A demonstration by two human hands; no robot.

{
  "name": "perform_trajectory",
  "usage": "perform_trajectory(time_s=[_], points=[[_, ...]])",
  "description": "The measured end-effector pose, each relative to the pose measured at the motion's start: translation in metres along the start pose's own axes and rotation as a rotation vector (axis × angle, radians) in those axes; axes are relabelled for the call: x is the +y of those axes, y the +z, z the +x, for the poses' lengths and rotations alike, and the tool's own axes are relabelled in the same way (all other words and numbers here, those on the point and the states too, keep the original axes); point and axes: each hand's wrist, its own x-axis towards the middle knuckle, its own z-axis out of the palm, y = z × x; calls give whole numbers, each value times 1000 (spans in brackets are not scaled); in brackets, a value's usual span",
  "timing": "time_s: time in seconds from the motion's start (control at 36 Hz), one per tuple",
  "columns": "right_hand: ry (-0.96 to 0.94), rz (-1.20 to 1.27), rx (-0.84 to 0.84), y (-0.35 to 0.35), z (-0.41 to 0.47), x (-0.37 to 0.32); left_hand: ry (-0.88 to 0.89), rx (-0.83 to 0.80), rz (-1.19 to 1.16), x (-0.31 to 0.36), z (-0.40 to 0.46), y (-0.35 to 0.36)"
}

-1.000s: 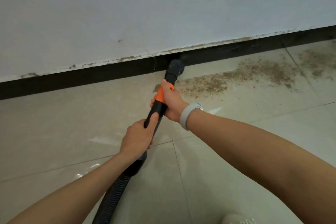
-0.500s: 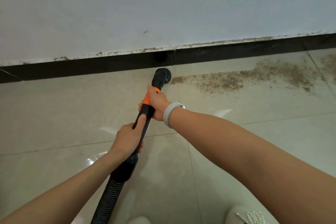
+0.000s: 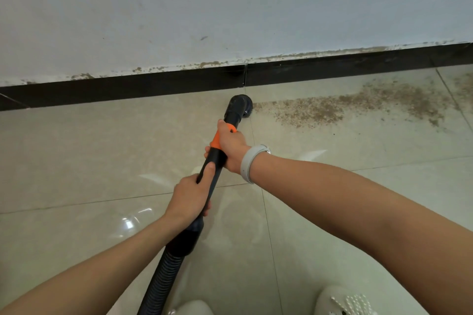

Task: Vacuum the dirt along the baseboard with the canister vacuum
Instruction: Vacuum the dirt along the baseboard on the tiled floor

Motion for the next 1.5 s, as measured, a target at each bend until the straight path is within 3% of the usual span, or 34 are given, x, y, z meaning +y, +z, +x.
perform_trajectory(time_s=[0.44,0.81,1.14,1.5], points=[[-1,-46,18,12,13,-23,-42,-19,-74,16,21,-5],[13,53,69,-21,-6,30,-3,-112,18,-15,-19,10],[14,7,32,-23,2,-22,-21,-52,3,24,13,17],[16,50,29,-35,7,-20,-22,-65,46,28,12,25]])
